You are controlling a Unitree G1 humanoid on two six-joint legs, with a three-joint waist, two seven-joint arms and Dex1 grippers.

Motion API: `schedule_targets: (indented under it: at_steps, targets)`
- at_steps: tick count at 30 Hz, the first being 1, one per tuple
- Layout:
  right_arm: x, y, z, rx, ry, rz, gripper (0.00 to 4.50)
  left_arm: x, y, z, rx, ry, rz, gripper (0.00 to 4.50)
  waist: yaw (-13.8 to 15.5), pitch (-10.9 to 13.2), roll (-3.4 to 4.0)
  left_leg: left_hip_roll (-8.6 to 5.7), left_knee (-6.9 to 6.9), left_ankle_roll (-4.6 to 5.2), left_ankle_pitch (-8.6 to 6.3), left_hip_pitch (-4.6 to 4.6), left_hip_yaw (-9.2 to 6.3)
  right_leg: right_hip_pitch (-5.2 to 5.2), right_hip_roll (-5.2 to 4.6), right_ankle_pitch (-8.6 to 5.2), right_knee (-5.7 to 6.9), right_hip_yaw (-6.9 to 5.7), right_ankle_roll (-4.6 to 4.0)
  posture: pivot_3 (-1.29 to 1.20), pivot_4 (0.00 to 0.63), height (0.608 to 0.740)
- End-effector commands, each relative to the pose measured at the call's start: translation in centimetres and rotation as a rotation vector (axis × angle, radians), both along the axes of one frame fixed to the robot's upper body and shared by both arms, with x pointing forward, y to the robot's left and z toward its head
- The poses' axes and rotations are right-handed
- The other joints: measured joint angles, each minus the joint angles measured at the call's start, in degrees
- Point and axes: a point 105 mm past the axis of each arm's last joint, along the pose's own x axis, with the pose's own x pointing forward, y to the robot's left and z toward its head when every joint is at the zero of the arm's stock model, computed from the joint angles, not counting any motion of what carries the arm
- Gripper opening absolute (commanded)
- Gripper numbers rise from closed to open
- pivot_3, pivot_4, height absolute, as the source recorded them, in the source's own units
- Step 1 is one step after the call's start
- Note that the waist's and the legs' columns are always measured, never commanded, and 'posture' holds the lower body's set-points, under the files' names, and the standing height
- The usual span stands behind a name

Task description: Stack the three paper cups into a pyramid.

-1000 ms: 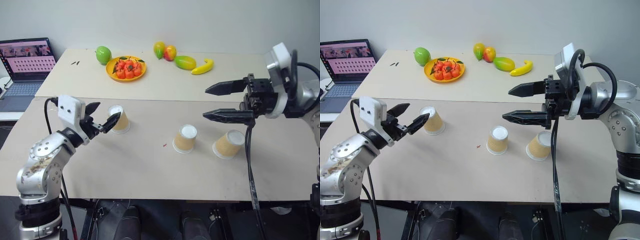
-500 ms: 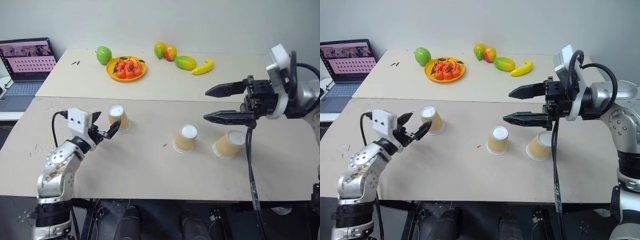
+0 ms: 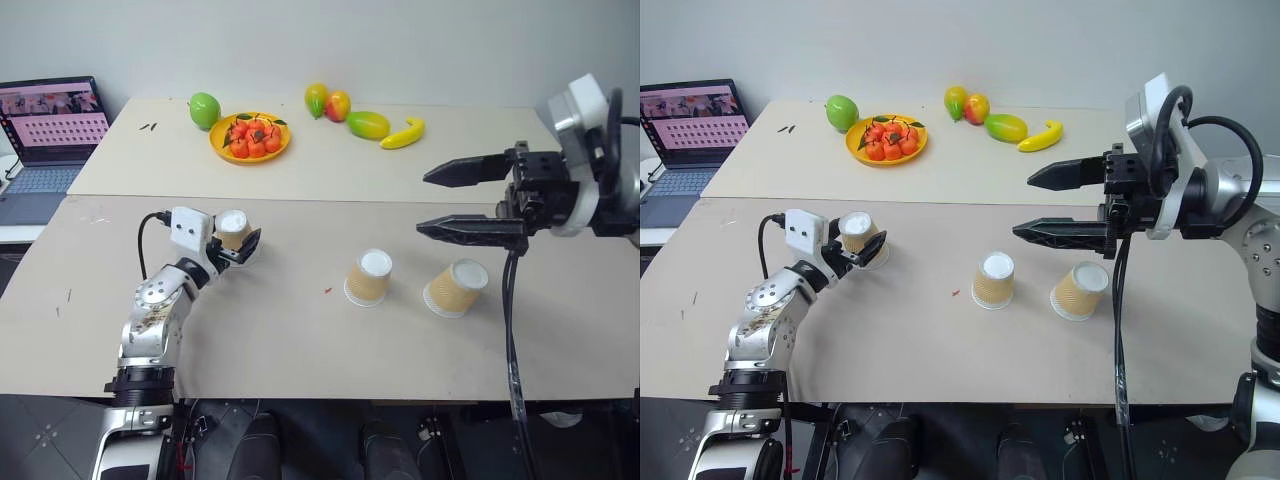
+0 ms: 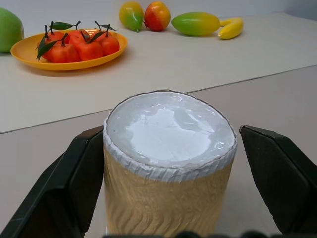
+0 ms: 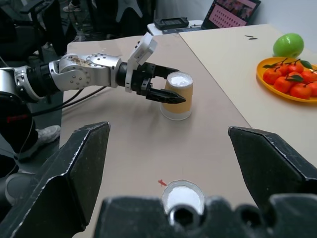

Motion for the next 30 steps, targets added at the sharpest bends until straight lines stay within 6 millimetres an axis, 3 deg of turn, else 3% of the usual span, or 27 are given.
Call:
schedule_targets:
  at_steps: [1,5,11,17,21,30]
  targets:
    - [-0.7,-0.3,1.1,0.011,-0.046,-0.004,4.50,0.2,-0.4,1.5,0.008,-0.068,-0.013,3.90,0.01,0.00,0.00,0.00,0.00,0.00,0.00,0.00,0.00,0.00,0.00,0.00,0.00,0.00,0.00,0.00,0.150,0.732]
    - [-0.7,-0.3,0.9,0.012,-0.042,-0.007,4.50,0.1,-0.9,1.7,0.014,-0.079,-0.030,2.61,0.06,0.00,0.00,0.00,0.00,0.00,0.00,0.00,0.00,0.00,0.00,0.00,0.00,0.00,0.00,0.00,0.150,0.732]
    - [-0.7,-0.2,0.6,0.016,-0.038,-0.009,4.50,-0.8,-3.0,3.1,0.038,-0.110,-0.157,2.56,0.07,0.00,0.00,0.00,0.00,0.00,0.00,-0.01,0.00,0.00,0.00,0.00,-0.01,0.00,0.00,0.00,0.150,0.732]
    - [-0.7,-0.3,0.3,0.012,-0.038,-0.025,4.50,-4.7,-7.0,3.3,0.110,-0.052,-0.544,2.56,0.04,0.00,0.01,0.00,-0.02,0.00,0.00,-0.01,0.01,0.00,0.00,0.00,-0.01,0.00,0.00,0.00,0.150,0.732]
    - [-1.1,-0.4,0.7,0.007,-0.044,-0.037,4.50,-6.4,-7.8,2.8,0.155,0.002,-0.681,2.56,-0.10,0.00,0.01,0.00,-0.03,0.00,0.00,0.00,0.01,-0.01,0.00,-0.01,-0.01,0.00,-0.01,0.00,0.150,0.732]
    - [-1.6,-0.9,0.8,-0.001,-0.047,-0.081,4.50,-6.2,-9.5,1.0,0.183,0.031,-0.787,2.56,0.11,0.00,0.02,0.01,-0.01,0.00,0.00,0.00,0.01,0.00,0.00,-0.01,-0.03,0.00,-0.01,0.00,0.150,0.732]
